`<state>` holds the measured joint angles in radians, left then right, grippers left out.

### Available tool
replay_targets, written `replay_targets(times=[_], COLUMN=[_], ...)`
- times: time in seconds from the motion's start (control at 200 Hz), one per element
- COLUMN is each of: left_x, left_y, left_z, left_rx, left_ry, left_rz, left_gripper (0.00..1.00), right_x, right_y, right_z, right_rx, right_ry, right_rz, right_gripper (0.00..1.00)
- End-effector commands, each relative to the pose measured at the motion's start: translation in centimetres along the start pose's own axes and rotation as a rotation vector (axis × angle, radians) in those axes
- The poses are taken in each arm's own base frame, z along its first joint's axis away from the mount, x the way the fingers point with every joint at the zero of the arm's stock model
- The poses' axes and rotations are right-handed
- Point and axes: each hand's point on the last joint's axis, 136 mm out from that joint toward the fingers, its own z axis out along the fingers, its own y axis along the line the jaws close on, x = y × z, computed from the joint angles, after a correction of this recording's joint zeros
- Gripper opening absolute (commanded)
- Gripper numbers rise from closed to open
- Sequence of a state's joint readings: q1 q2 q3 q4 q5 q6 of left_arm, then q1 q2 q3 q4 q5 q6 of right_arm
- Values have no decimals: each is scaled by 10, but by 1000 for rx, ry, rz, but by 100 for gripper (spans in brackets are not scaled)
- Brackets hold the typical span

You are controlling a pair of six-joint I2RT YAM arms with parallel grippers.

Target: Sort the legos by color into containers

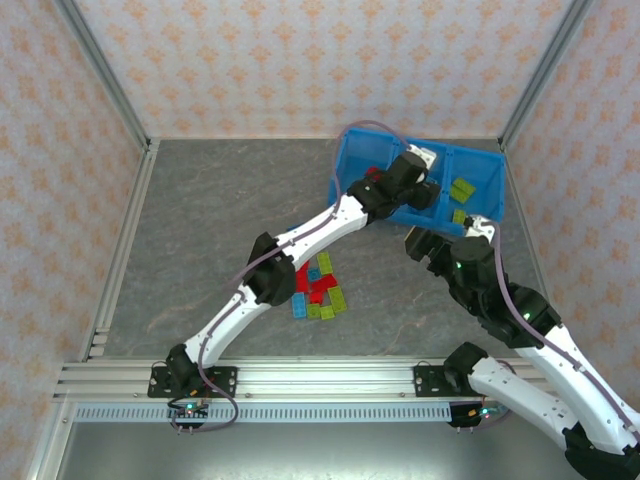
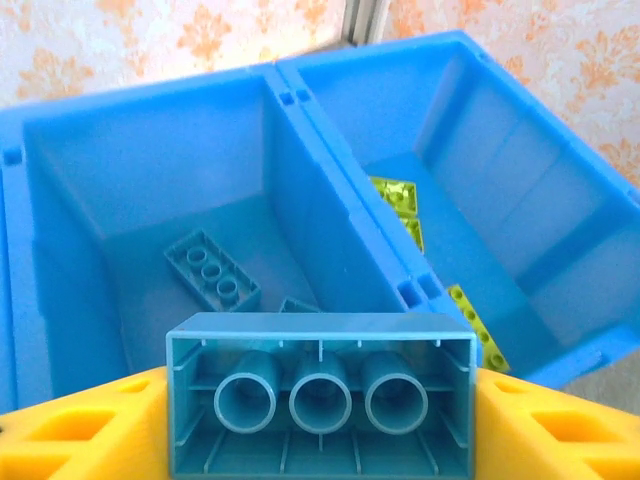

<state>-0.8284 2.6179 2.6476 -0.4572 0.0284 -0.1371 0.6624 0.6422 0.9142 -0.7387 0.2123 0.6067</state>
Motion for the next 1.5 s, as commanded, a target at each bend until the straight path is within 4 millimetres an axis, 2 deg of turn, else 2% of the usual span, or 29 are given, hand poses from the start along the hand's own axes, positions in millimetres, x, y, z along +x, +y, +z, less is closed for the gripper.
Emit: replay_targets(times=[0.0, 0.145, 0.265, 0.375, 0.47, 0.51, 0.545, 0.641, 0.821, 0.921, 1.051, 1.136, 1.206, 1.306, 1.426, 1.496], left_x=[-34, -51, -58, -70, -69, -58, -57, -24, 58, 104, 148, 165, 170, 177, 196, 198], left_y=[13, 17, 9, 1, 14, 23, 31, 54, 114, 140, 160, 176, 181, 178, 176, 167], left_z=[-16, -38, -65, -102, -144, -160, -185, -233, -314, -347, -367, -380, -388, -386, -378, -371], left_rx=[-54, -64, 8, 95, 83, 59, 39, -21, -242, -320, -356, -427, -448, -405, -383, -320], left_ry=[-75, -80, -45, -73, -132, -131, -154, -160, -115, -67, -23, -13, -52, -105, -94, -116], left_rz=[37, 30, 4, -46, -77, -82, -86, -93, -106, -98, -74, -41, -44, -35, 27, 47], left_gripper=[74, 79, 81, 83, 84, 84, 84, 84, 85, 85, 88, 89, 89, 91, 96, 96], right_x=[8, 9, 8, 9, 16, 20, 26, 49, 86, 108, 134, 138, 142, 152, 169, 173], right_y=[-4, -2, 3, 9, 20, 30, 40, 65, 103, 114, 112, 105, 106, 104, 100, 95], right_z=[0, 0, 1, 3, 8, 12, 17, 39, 96, 134, 185, 218, 239, 260, 276, 285], right_rx=[6, -4, -21, -43, -88, -120, -153, -191, -167, -142, -92, -21, -15, 2, 0, 23], right_ry=[32, 36, 39, 45, 85, 112, 151, 271, 419, 498, 593, 598, 627, 678, 742, 759], right_rz=[-5, -7, -6, -8, -32, -50, -67, -126, -260, -395, -683, -795, -839, -915, -983, -1023], right_gripper=[99, 99, 99, 99, 99, 98, 98, 97, 97, 98, 97, 96, 93, 92, 92, 92])
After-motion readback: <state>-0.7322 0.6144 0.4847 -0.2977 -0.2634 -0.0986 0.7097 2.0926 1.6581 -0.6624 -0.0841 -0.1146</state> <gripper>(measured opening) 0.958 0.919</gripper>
